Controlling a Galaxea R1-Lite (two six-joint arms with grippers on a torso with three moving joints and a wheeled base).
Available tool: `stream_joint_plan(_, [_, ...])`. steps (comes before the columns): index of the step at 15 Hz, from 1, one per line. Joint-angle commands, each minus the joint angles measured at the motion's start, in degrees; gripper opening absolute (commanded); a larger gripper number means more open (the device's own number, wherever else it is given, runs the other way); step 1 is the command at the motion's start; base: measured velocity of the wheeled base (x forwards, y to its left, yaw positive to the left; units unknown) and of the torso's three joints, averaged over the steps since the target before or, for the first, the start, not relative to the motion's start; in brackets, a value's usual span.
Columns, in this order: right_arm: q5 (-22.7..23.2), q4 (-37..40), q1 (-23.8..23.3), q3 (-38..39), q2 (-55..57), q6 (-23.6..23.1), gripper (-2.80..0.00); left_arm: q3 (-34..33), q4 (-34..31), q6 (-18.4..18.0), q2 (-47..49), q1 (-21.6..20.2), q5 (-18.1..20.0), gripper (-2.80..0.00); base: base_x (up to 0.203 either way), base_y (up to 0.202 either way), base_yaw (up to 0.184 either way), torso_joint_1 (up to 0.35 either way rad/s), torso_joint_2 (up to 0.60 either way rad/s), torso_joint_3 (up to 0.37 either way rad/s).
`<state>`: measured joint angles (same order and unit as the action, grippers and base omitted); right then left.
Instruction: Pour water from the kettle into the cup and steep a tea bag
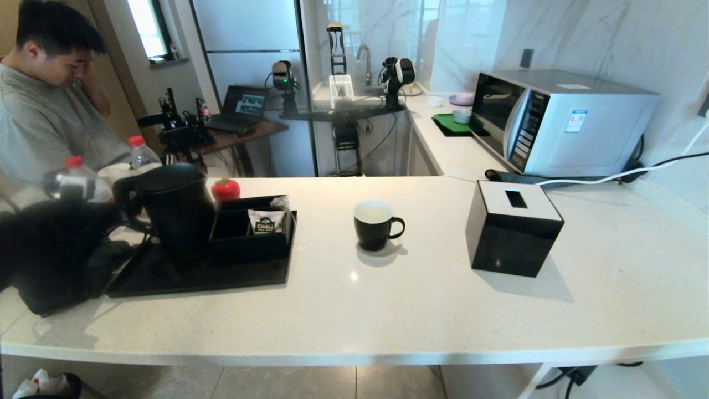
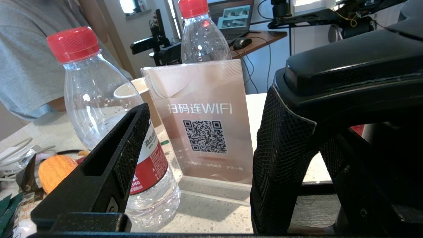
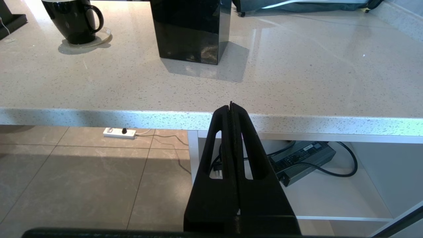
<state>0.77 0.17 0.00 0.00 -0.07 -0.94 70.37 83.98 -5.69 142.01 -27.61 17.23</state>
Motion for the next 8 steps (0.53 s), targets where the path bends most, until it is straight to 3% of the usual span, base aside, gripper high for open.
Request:
stream_joint_plan(1, [0.02, 0.0, 0.0, 0.0, 0.07, -0.03, -2.8, 1.17, 0.48, -0.02, 0.65, 0.24, 0.38, 0.0, 0.0, 0.0, 0.0, 0.0, 0.0, 0.0])
stream_joint_plan(8, [0.02, 0.0, 0.0, 0.0, 0.07, -0.03, -2.8, 5.31, -0.22, -0.02, 1.6, 0.8, 0.88, 0.0, 0.0, 0.0, 0.0, 0.0, 0.0, 0.0])
